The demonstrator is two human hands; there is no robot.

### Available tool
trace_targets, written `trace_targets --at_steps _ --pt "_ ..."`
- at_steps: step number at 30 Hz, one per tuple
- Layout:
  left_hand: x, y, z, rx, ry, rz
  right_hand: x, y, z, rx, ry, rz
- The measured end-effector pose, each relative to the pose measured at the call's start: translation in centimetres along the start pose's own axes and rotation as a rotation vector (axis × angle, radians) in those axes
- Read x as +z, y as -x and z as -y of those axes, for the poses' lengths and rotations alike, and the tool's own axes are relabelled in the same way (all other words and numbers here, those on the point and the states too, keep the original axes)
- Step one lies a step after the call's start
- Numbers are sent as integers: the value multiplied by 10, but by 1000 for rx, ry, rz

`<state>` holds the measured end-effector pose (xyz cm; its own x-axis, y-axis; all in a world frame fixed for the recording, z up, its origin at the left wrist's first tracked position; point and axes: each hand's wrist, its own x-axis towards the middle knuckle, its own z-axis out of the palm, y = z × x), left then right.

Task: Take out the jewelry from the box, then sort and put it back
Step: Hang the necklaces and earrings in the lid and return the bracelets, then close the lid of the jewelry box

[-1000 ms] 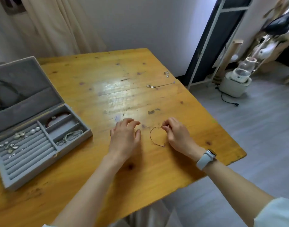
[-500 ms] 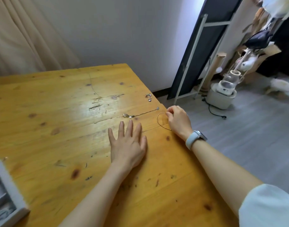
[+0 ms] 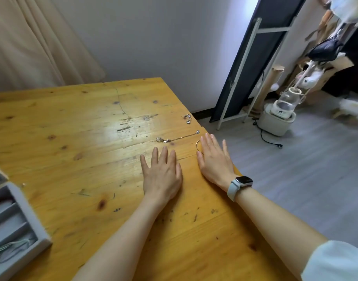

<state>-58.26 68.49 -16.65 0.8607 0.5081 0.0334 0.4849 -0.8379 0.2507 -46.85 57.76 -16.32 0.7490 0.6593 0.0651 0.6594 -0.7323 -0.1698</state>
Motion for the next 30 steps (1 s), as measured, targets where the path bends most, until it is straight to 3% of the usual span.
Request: trace_targets --at_steps 7,13,20,23,25,28,30 --pt "-25 29 35 26 276 -221 -9 27 52 -247 -166 -176" --pt "-84 99 118 -32 147 -406 -19 38 151 -521 -302 -173" --pt "-176 165 244 -248 -33 -607 -45 27 323 -845 -322 -255" --pt "-206 192 284 -345 -90 -713 -62 19 399 -897 -316 -326" --pt "-215 206 305 -416 -114 -755 -69 16 440 -931 -278 -276" --pt "-224 216 322 -488 -92 -756 -72 14 471 -940 -143 -153" --pt "-229 217 325 -513 -35 -723 -70 14 471 -934 -166 -161"
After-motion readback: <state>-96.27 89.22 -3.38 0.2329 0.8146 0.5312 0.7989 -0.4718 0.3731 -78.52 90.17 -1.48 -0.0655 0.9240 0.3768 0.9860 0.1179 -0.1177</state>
